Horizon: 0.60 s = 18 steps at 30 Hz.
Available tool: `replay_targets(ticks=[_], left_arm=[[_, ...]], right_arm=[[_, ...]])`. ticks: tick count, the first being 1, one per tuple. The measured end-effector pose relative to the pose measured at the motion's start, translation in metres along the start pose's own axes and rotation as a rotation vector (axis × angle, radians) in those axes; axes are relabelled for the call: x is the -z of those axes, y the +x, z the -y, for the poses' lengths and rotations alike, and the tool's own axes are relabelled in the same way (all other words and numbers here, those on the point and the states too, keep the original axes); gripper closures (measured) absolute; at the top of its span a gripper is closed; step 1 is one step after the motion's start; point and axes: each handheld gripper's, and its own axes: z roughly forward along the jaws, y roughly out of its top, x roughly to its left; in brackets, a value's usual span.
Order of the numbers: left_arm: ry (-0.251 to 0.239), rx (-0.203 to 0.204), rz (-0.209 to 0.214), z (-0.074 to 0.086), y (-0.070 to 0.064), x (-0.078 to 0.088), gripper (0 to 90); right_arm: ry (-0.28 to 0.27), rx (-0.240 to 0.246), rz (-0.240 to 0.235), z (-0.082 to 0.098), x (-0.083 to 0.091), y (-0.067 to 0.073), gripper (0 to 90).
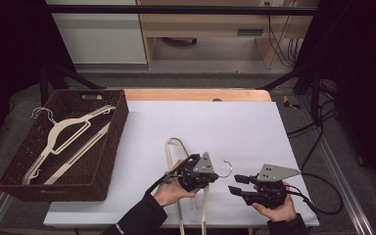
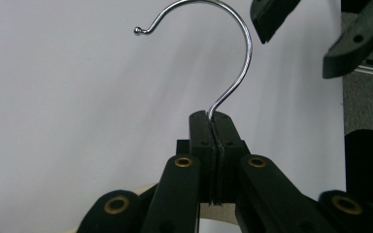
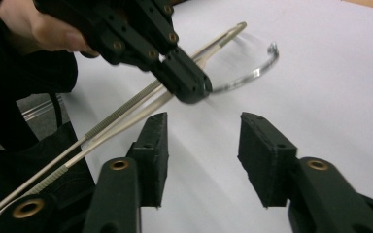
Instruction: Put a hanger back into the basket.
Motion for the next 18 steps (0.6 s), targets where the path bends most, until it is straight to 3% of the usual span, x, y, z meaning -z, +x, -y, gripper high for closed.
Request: replay_targets(ticks=[4,10,18], left_arm=[[-0.043,0.043,-0.037,0.001,0.007,0.01,88.9],[-0.077,0.075,-0.088,0.002,0.012,0.02,88.9],[-0.107,0.099,-0.107,0.004,0.014,0.026,88.9]], right_arm=[[-0.001,-0.041,0.018,-0.002,-0.003,0.002,46.8],[-0.02,-0.102,0.04,-0.005,-0.011,0.002,37.2],[-0.008,-0.113,0.038,-0.014,-0.028,0.014,29.9]])
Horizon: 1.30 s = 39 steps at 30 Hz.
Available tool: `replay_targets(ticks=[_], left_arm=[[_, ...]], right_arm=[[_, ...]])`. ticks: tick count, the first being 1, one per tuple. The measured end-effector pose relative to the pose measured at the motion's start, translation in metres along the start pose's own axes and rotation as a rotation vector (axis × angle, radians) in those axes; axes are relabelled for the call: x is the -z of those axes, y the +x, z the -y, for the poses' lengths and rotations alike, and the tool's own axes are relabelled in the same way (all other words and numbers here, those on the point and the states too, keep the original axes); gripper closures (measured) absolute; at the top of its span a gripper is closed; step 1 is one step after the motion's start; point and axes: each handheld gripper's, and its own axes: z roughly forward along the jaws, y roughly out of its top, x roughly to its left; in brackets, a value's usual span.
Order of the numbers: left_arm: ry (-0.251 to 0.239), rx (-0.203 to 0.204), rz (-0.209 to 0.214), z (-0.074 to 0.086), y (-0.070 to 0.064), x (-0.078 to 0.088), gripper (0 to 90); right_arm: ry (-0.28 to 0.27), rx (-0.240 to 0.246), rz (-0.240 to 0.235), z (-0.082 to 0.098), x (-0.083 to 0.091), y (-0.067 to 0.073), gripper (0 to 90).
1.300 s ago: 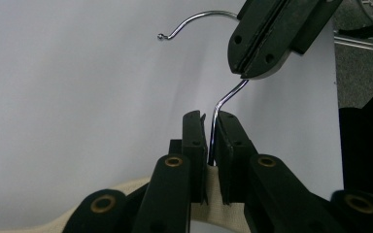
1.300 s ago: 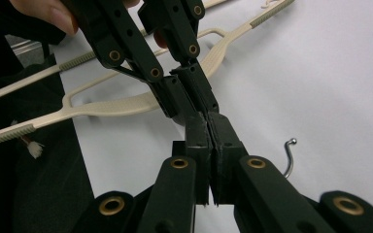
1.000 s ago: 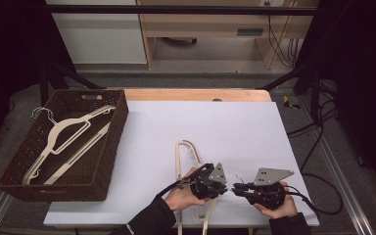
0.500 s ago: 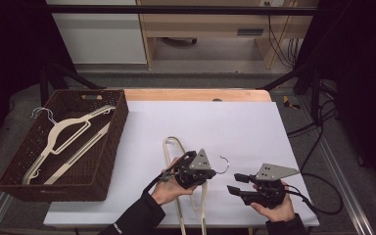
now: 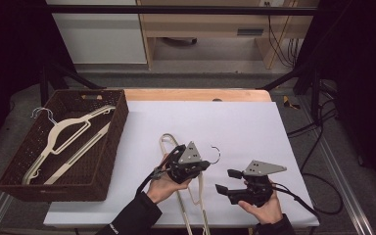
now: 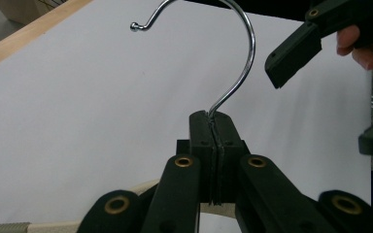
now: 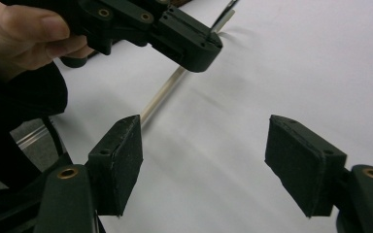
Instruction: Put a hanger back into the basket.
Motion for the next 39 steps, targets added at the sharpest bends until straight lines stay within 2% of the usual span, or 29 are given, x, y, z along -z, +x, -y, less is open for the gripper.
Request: replay_targets(ticks=[5,8,11,13,18,25,28,30,32,35,39], left_arm=[[-0.007,0.018,-0.015,-0.001,0.001,0.003,88.9],[-0.016,0.028,-0.019,-0.001,0.002,0.004,88.9],[-0.028,0.033,-0.03,-0.001,0.002,0.005,88.9],[-0.03,0.045,-0.028,-0.001,0.002,0.005,88.8],[-0.023,0.062,-0.042,-0.001,0.004,0.004,88.8],[-0.026,0.067,-0.048,-0.001,0.004,0.002,88.7],[-0.026,0.068,-0.06,-0.001,0.006,0.004,88.6],[-0.035,0.083,-0.05,0.0,0.008,0.006,88.1],[-0.046,0.1,-0.025,0.001,0.011,0.009,83.2],[-0.047,0.105,-0.024,0.001,0.014,0.019,70.5],[-0.075,0.128,-0.011,0.003,0.021,0.042,57.6]], right_arm=[[0.0,-0.023,-0.016,-0.008,-0.014,0.009,29.6],[0.021,-0.044,-0.017,-0.011,-0.026,0.015,34.3],[0.037,-0.077,-0.038,-0.011,-0.037,0.017,41.4],[0.046,-0.087,-0.033,-0.011,-0.042,0.017,46.3],[0.067,-0.14,-0.068,-0.01,-0.048,0.017,61.3],[0.082,-0.179,-0.093,-0.015,-0.054,0.015,75.0],[0.084,-0.222,-0.102,-0.018,-0.057,0.013,77.8],[0.094,-0.25,-0.103,-0.019,-0.057,0.012,80.9],[0.101,-0.285,-0.103,-0.02,-0.057,0.01,84.5],[0.097,-0.325,-0.137,-0.023,-0.058,0.007,86.8],[0.106,-0.32,-0.14,-0.025,-0.057,0.004,87.0]])
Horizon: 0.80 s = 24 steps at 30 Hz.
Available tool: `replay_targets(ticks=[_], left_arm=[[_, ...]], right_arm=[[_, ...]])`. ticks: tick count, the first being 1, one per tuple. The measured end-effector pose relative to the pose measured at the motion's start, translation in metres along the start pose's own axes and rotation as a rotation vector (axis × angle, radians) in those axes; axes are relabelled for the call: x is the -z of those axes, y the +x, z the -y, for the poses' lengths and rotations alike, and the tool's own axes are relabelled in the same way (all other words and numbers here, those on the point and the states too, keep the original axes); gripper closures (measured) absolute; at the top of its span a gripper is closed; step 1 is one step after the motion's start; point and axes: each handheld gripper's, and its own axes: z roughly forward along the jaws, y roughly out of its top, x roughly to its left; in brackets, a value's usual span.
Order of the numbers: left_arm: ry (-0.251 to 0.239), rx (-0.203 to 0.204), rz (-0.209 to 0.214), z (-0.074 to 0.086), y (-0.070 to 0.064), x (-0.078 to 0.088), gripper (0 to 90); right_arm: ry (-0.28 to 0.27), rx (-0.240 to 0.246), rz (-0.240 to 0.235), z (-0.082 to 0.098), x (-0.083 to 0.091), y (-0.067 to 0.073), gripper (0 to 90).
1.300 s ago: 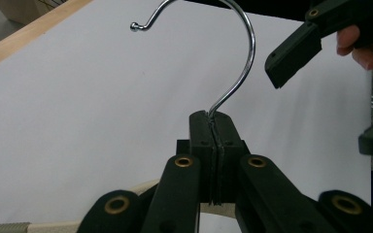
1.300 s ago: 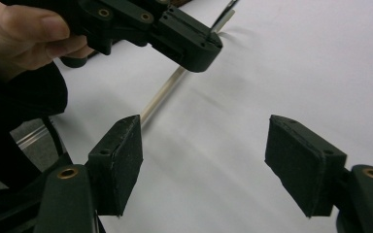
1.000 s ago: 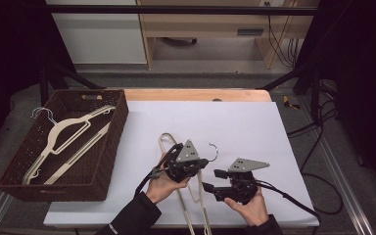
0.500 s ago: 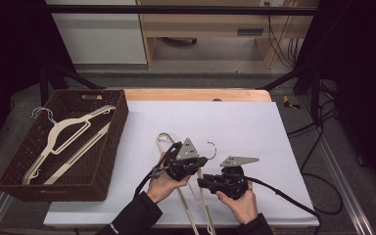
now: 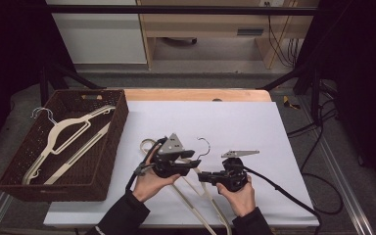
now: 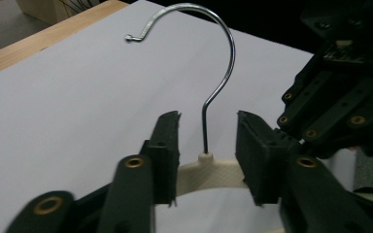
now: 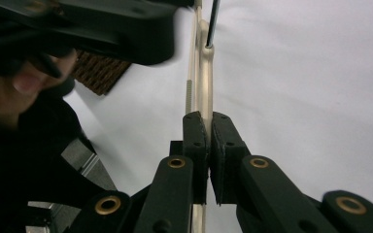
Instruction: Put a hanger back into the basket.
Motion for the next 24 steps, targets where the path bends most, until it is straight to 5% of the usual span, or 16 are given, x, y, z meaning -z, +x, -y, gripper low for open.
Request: replay_targets(ticks=[5,10,19,24], left_arm=[[-0.046,-0.01,-0.039,0.003,0.015,0.039,29.1],[-0.008,-0.035,-0.057,0.011,0.027,0.062,20.1],[0.108,-0.137,0.005,0.017,0.025,0.054,22.2],[0.168,-0.217,0.058,0.015,0.016,0.041,39.8]], right_arm=[[-0.017,0.053,-0.019,-0.006,0.009,-0.001,87.3],[-0.033,0.148,-0.021,-0.013,0.025,0.0,87.3],[-0.001,0.309,-0.088,-0.021,0.032,0.014,87.3],[0.046,0.377,-0.119,-0.02,0.031,0.023,87.3]])
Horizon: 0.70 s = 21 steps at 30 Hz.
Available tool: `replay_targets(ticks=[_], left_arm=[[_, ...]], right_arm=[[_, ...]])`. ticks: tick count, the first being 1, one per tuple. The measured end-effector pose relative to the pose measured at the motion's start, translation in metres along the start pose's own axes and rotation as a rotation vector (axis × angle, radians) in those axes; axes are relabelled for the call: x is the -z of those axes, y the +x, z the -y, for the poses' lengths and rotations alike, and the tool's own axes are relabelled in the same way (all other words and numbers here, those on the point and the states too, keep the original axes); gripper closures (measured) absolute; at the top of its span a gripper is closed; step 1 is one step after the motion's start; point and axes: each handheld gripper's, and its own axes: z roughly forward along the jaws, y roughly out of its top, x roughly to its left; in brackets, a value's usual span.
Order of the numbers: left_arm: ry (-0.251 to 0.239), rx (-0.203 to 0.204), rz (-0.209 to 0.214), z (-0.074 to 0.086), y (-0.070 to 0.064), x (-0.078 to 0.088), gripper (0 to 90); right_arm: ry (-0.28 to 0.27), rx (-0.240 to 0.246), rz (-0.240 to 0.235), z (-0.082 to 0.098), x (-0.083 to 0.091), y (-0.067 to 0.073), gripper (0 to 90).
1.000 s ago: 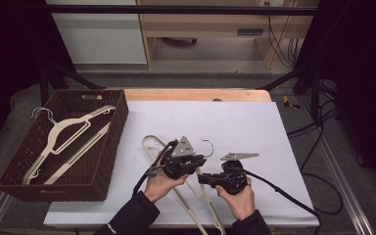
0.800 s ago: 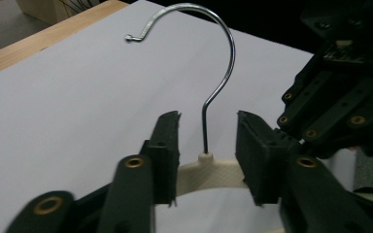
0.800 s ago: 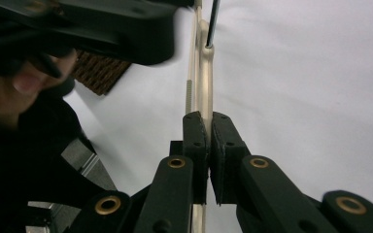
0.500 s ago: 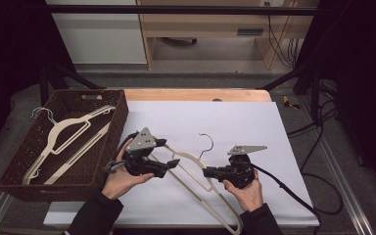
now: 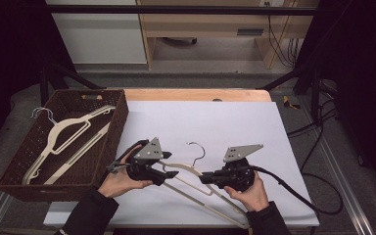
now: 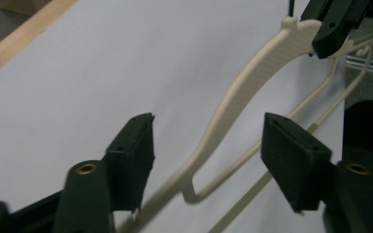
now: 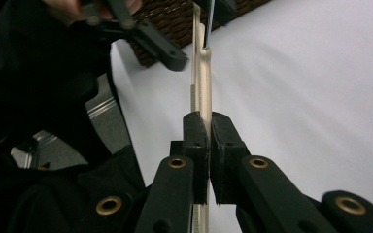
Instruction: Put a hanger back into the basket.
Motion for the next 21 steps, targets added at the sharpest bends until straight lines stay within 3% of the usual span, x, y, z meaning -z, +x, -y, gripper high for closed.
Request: replay_targets(ticks=[2,3,4,5,6,7,9,12,15,21], left_arm=[[0.022,-0.024,0.011,-0.002,-0.001,-0.001,52.6],[0.01,-0.009,0.029,-0.002,-0.002,-0.002,56.3],[0.027,-0.027,0.041,-0.002,-0.002,-0.001,62.8],[0.022,-0.018,0.048,-0.002,-0.004,-0.002,66.1],[0.036,-0.021,0.061,-0.002,-0.003,-0.002,67.4],[0.068,-0.049,0.07,-0.002,-0.003,-0.001,68.7],[0.058,-0.036,0.067,-0.001,-0.005,-0.001,70.4],[0.073,-0.062,0.069,0.0,-0.007,0.002,75.0],[0.044,-0.038,0.084,0.003,-0.012,0.003,80.2],[0.029,-0.014,0.108,0.009,-0.018,0.002,84.9]], right_arm=[[0.01,0.018,-0.014,0.0,-0.001,0.002,87.2],[0.013,0.024,-0.017,0.0,-0.001,0.003,87.3],[0.014,0.033,-0.015,0.001,-0.001,0.003,87.2],[0.017,0.038,-0.013,0.001,-0.001,0.003,87.2],[0.017,0.041,-0.012,0.001,-0.001,0.004,87.2],[0.022,0.046,-0.017,0.001,-0.001,0.004,87.2],[0.025,0.049,-0.022,0.002,-0.002,0.003,86.9],[-0.006,0.081,0.017,0.002,-0.002,0.004,84.3],[-0.05,0.1,0.078,0.001,0.001,0.004,79.9],[-0.084,0.117,0.133,0.001,0.001,0.003,70.6]])
